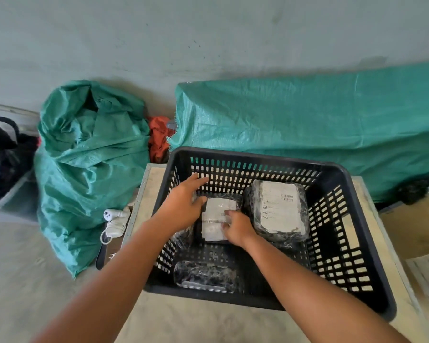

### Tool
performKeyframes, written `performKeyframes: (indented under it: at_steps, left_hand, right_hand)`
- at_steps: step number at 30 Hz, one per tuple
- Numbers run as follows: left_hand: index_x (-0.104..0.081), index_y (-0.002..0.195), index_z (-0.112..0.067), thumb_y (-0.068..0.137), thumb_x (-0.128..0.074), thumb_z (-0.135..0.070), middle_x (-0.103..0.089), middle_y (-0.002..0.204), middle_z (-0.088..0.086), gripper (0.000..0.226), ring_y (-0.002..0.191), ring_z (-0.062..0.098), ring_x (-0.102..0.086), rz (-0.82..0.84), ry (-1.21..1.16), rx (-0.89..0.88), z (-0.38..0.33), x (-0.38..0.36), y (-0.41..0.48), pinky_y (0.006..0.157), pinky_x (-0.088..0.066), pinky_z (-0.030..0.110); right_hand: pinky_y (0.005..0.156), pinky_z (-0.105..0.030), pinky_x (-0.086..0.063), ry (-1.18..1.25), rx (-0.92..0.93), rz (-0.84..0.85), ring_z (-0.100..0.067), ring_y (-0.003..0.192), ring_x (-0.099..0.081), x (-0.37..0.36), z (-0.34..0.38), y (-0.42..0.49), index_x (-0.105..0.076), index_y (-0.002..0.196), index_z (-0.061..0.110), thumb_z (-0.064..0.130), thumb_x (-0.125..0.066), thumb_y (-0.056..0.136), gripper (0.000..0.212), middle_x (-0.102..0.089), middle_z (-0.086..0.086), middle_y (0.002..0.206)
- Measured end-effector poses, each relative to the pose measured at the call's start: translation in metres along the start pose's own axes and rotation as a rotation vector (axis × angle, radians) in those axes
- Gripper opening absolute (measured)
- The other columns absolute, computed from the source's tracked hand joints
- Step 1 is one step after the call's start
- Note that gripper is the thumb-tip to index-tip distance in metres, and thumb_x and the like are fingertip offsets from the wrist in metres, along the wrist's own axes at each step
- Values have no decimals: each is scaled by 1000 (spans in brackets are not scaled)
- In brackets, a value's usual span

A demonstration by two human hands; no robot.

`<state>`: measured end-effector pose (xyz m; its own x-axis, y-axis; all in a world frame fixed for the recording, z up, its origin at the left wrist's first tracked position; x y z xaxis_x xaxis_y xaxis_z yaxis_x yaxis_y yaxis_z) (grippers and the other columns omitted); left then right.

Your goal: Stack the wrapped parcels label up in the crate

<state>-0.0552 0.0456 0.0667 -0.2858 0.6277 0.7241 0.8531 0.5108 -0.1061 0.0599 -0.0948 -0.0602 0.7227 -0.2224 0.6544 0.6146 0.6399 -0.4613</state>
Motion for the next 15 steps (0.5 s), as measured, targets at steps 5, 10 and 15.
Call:
performKeyframes:
  at_steps: [5,10,15]
  left_hand:
    - [-66,131,-26,92,-65,-8,-58,142,-8,43,130,10,-52,-374,-92,-123,25,65,-40,109,-41,32]
    - [-54,141,-40,93,-68,-24,-48,153,-7,53,135,14,-50,-201,-149,47,69,53,-54,109,-39,31]
    - [-51,146,-36,96,-64,-31,-52,148,-12,52,128,-5,-49,-149,-243,11,88,36,-59,90,-27,-8]
  right_hand:
    - [73,-16,-53,90,100,12,-20,89,-72,1,48,-4,-43,155,23,22,-56,104,52,-61,-14,140]
    - [109,-29,-32,157,226,101,-29,146,-39,-25,93,-22,-28,161,26,49,-58,99,73,-36,-8,163]
    - [114,-31,-37,108,258,70,-28,140,-48,-42,101,-27,-38,157,28,33,-76,91,77,-47,-8,156]
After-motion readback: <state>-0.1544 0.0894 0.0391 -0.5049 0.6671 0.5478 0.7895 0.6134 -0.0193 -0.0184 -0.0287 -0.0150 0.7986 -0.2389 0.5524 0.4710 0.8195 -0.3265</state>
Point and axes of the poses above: each hand's wrist, its own y-axis towards the middle knuckle, its own x-axis out of the back of the hand, z = x × y, the point moved 2 cm from there along y, towards the middle knuckle
